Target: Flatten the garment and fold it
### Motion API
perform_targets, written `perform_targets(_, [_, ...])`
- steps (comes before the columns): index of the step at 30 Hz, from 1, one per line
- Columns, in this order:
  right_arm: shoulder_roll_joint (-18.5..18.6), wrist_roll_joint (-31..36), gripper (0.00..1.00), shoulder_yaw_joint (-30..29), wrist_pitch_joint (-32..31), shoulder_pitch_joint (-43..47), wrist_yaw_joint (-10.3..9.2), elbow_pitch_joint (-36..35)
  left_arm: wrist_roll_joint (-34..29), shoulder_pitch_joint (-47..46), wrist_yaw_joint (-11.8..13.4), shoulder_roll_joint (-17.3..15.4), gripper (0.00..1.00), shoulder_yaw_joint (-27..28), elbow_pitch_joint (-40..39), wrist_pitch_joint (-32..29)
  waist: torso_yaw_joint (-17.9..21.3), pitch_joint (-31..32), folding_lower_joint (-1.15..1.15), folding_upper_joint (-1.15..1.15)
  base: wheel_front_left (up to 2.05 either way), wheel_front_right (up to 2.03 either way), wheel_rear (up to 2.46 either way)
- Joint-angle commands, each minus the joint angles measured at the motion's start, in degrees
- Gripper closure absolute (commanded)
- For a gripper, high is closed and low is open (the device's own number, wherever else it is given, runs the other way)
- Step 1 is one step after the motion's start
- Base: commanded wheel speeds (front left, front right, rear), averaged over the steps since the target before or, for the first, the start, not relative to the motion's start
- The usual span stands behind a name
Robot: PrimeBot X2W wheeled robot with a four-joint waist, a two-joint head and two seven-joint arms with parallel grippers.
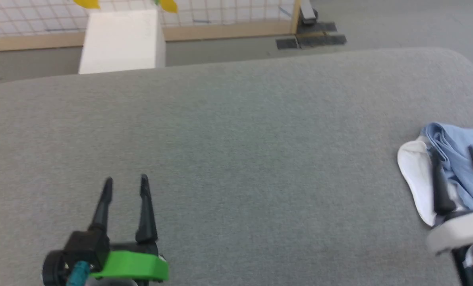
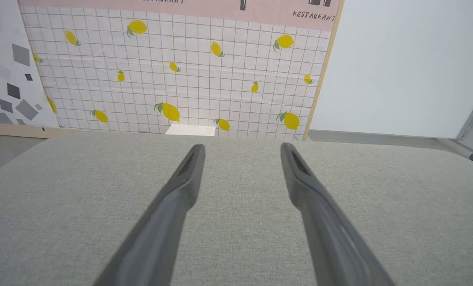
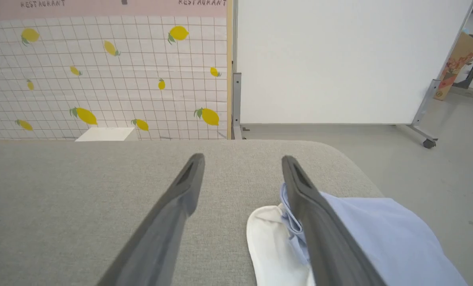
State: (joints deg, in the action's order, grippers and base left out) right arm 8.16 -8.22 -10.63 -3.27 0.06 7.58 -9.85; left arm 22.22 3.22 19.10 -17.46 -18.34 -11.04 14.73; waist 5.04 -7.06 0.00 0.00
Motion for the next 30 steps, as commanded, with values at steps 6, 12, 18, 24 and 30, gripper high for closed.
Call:
perform_targets(6, [-3.79,6.08,0.00,1.58,3.61,4.54,-0.09,0.66,-0.47,2.22,-1.40,1.95,0.00,-0.72,3.32,0.26,-2.43,2.10,0.00,0.00,0.00,0.00,0.00])
perform_targets(12, [-4.97,8.70,0.00,3.03,5.67,5.25,-0.09,5.55,-0.47,2.37,-3.64,4.00,0.00,0.25,6.57,0.27,-2.94,2.40,0.00,0.00,0.00,0.00,0.00])
perform_targets(18, [-5.24,8.90,0.00,2.97,6.91,5.15,-0.09,8.13,-1.10,2.92,-5.01,5.68,0.00,2.07,7.89,0.27,-3.53,3.17,0.00,0.00,0.00,0.00,0.00])
perform_targets(24, [-5.12,8.45,1.00,2.94,6.80,4.71,0.01,8.62,-0.79,2.30,-4.95,5.90,1.00,2.77,7.94,-0.03,-3.66,3.36,0.00,0.00,0.00,0.00,0.00])
perform_targets(30, [-5.13,8.44,1.00,3.26,6.67,4.53,0.01,8.67,-1.61,2.09,-5.49,6.23,1.00,3.37,8.06,-0.60,-3.71,3.50,0.00,0.00,0.00,0.00,0.00])
